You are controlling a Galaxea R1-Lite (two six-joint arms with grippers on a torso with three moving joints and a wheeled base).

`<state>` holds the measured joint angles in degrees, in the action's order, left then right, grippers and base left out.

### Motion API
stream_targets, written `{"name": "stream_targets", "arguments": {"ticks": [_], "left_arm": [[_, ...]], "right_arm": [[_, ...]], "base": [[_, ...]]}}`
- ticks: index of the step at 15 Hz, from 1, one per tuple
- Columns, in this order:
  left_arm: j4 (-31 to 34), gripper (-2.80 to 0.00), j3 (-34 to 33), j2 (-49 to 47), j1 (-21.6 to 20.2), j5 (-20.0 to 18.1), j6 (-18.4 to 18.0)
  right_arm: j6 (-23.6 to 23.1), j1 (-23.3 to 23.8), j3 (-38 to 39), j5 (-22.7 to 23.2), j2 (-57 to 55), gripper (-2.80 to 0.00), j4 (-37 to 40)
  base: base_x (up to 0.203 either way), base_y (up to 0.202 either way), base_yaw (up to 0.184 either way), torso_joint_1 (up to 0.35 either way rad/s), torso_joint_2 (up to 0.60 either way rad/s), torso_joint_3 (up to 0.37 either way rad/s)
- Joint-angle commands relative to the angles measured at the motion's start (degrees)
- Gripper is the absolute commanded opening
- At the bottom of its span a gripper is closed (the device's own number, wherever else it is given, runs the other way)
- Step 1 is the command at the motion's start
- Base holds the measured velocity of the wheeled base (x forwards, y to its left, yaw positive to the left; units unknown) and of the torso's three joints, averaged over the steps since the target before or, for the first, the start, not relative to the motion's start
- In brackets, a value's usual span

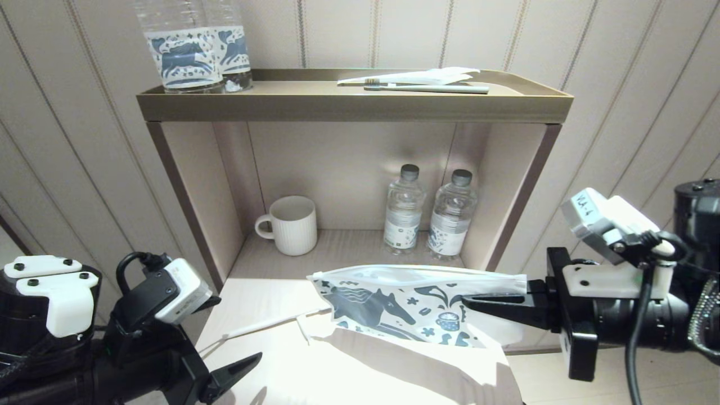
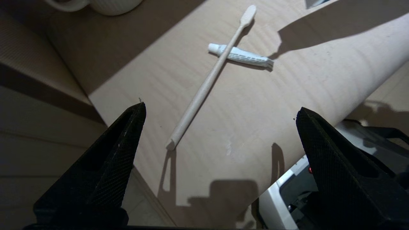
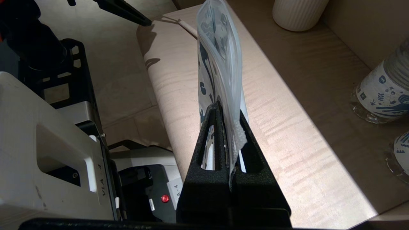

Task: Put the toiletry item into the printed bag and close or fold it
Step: Pick up a toothbrush

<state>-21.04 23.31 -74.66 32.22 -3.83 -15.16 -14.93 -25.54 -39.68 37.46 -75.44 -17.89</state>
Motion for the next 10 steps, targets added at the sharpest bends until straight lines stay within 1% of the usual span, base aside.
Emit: {"name": "stream_targets", "arguments": {"ticks": [1,3,8,10], "left_arm": [[1.1,0.0,0.0,0.7,0.0,1.1,-0.7],[3.3,0.0,0.2,0.2,0.0,2.7,-2.3],[3.4,0.0,2.6,-6.2,-0.1,5.6,-6.1],[3.2,0.0,3.3,-9.1,-0.2,6.4,-6.7]], "right_arm": [[-0.1,0.0,-0.2,0.3,0.7,-2.8,0.2],[-0.1,0.0,-0.3,0.3,0.6,-2.8,0.2],[-0.2,-0.1,-0.4,0.3,0.2,-2.8,0.2],[-0.2,0.0,-0.4,0.3,0.2,-2.8,0.2]], "base": [[0.0,0.0,0.0,0.0,0.0,0.0],[0.0,0.0,0.0,0.0,0.0,0.0],[0.0,0.0,0.0,0.0,0.0,0.0],[0.0,0.0,0.0,0.0,0.0,0.0]]}}
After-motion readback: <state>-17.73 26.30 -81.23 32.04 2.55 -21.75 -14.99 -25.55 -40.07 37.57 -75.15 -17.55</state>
